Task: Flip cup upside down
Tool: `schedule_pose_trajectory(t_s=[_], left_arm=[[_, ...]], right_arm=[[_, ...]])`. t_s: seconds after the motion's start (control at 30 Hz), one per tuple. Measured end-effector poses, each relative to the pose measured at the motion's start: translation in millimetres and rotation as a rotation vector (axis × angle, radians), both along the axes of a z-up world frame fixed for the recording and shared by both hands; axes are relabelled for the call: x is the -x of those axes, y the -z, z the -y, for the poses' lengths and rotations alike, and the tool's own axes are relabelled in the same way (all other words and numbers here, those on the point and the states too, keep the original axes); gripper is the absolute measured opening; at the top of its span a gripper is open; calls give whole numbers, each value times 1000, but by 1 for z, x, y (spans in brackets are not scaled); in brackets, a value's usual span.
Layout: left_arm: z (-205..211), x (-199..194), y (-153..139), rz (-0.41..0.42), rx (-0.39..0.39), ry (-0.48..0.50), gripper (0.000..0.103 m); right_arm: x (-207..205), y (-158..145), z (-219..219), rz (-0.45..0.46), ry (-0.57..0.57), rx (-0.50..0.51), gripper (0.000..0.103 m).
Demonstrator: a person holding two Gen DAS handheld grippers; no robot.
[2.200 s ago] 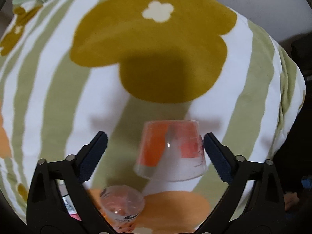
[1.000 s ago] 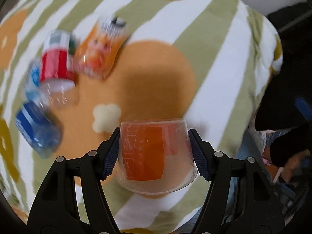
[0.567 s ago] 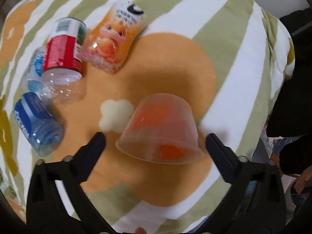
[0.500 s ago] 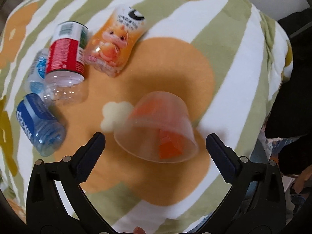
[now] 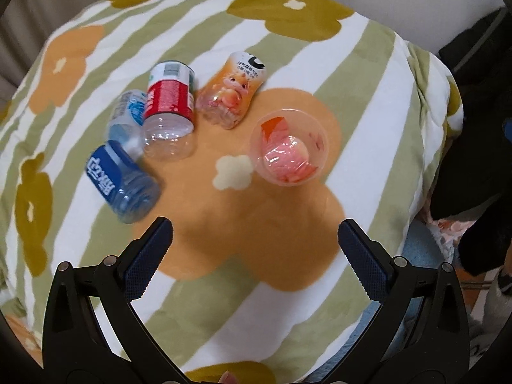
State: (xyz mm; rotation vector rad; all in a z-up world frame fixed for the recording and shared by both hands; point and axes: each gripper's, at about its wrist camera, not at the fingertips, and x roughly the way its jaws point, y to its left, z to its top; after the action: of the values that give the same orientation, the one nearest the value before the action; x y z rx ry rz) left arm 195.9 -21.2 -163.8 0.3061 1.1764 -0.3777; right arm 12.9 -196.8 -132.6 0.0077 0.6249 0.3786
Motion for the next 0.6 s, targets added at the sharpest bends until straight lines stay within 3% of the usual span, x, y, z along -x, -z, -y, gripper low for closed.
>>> schedule_pose_trajectory(t_s=[0.23,0.33,0.47,0.6], left_arm=[[38,-41,-22,-12,-14,63,103],[73,-70,-18,-7,-86,85,103],[88,-93,-9,-44,-77,75,103],[102,-111,13,-83,-151,86,103]], right_arm=[[0,4,9,-3,36,-39,102],[-6,9,15,-23,43,-53,102],[-22,24,23,-99,16,-156,103],[-33,37,28,-132,31,-207,102]])
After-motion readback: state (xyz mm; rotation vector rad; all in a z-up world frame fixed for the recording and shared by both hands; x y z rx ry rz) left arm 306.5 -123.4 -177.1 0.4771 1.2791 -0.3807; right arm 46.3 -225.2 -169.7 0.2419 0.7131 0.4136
